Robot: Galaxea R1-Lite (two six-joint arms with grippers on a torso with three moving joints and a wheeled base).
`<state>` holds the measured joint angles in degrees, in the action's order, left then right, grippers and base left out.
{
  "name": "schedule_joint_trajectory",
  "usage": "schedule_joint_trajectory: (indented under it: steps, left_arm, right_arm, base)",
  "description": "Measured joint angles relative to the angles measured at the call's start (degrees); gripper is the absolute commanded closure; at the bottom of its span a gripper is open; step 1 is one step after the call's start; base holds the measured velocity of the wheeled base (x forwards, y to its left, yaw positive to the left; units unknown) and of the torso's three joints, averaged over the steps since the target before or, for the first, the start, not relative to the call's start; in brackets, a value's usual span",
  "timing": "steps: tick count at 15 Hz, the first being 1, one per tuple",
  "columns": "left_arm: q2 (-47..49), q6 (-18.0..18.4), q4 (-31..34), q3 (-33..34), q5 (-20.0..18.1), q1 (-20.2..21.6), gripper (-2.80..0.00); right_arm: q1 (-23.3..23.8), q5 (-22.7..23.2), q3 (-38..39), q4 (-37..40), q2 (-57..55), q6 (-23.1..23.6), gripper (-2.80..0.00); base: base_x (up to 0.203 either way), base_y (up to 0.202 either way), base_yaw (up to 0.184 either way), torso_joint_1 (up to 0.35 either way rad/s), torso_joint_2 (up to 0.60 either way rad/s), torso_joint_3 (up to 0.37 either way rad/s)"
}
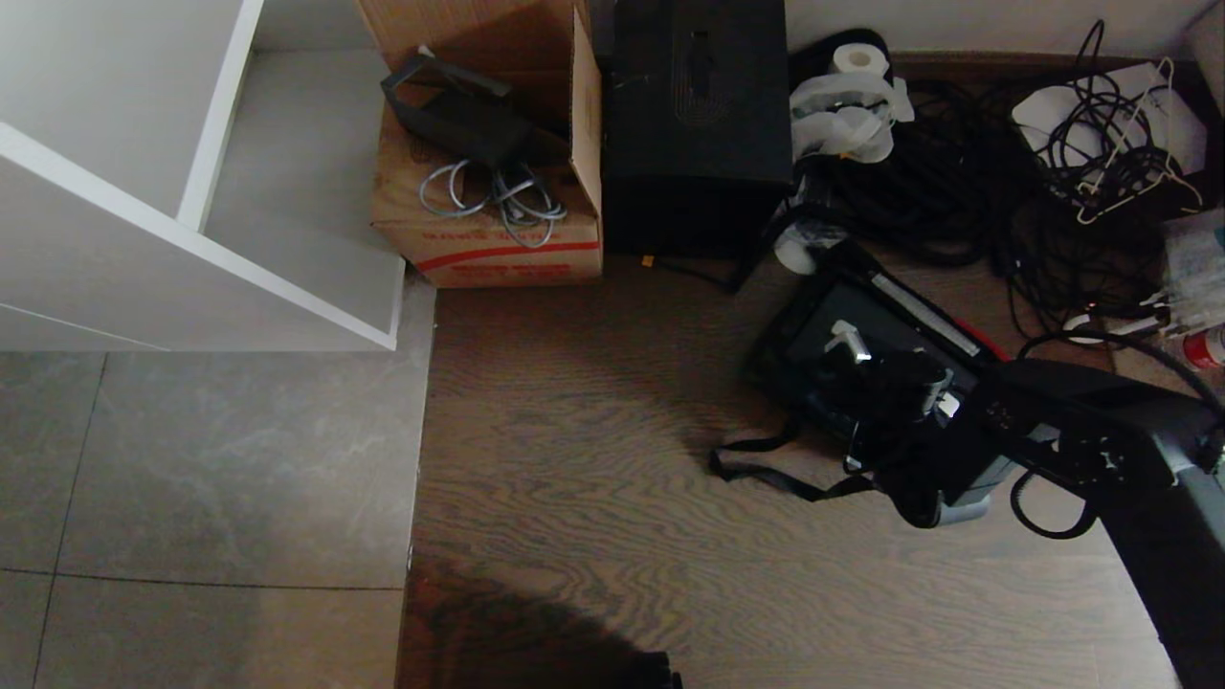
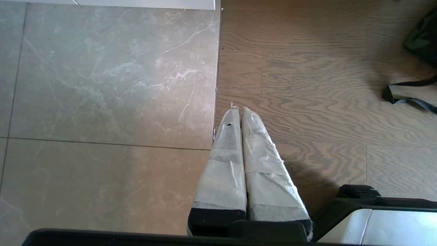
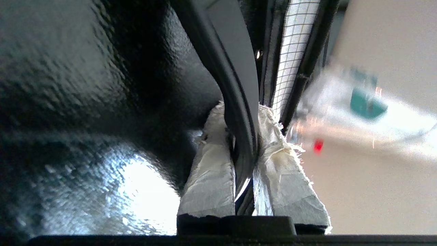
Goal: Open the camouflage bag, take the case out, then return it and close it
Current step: Grip the handle
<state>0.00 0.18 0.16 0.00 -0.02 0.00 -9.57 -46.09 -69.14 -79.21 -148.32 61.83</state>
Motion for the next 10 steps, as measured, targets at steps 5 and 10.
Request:
schedule_joint_trajectory:
  steps: [5,10]
  left_arm:
    - [0.00,-0.02,0.02,0.00,0.02,-0.02,0.00]
    - [0.00,-0.01,0.02,0.00,0.00,0.00,0.00]
  right_arm:
    - [-2.96,-4.49,0.32,-0.47,-0.33,-2.83,0.00]
    - [-4.92,-4.57,3.62,-0.87,-0.09,-5.83,0.00]
  base:
    - [0.000,0.000,0.000,0.000,0.00,0.000]
    - [0.000,0.000,0.000,0.000,0.00,0.000]
